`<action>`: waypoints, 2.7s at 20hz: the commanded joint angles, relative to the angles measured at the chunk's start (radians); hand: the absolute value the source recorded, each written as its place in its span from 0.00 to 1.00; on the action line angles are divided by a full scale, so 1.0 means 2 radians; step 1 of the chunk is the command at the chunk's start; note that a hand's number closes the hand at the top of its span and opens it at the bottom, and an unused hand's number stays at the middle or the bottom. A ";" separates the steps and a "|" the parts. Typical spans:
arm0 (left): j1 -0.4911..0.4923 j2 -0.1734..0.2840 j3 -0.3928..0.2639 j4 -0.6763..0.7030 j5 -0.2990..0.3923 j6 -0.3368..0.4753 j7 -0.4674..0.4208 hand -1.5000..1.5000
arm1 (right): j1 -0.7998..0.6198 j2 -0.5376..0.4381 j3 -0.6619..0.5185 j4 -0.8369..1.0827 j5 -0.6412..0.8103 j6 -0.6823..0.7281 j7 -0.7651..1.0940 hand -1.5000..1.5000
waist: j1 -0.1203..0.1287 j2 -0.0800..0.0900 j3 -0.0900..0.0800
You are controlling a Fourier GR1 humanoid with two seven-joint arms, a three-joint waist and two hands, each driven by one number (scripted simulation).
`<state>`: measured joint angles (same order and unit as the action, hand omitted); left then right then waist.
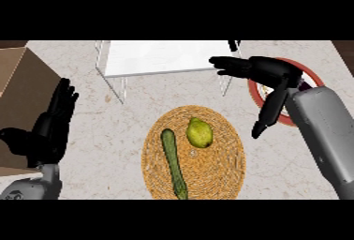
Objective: Pick the pear from the placemat and place it in the tiered shelf
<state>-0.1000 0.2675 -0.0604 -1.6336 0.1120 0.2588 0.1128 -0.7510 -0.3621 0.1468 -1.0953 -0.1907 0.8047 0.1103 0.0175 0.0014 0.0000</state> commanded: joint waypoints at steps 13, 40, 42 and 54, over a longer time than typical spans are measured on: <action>0.018 -0.017 0.023 -0.010 -0.016 -0.017 0.000 0.50 | 0.033 0.053 0.048 0.036 0.198 -0.051 -0.067 0.00 | -0.006 -0.001 0.000; 0.033 -0.043 0.047 -0.058 -0.048 -0.052 0.039 0.50 | 0.036 0.144 0.015 0.155 0.331 -0.104 -0.178 0.00 | -0.005 -0.001 0.000; -0.013 -0.046 0.056 -0.026 -0.055 -0.040 0.043 0.50 | 0.029 0.147 0.024 0.169 0.346 -0.099 -0.188 0.00 | -0.005 0.000 0.000; 0.014 -0.062 0.052 -0.028 -0.057 -0.051 0.022 0.50 | 0.028 0.180 0.086 0.172 0.391 -0.267 -0.156 1.00 | 0.004 0.000 0.000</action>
<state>-0.0761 0.1609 0.0556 -1.6779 0.0058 0.1457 0.1484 -0.6877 -0.0324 0.2495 -0.7693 0.5840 0.4206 -0.3204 0.0091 -0.0044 -0.0019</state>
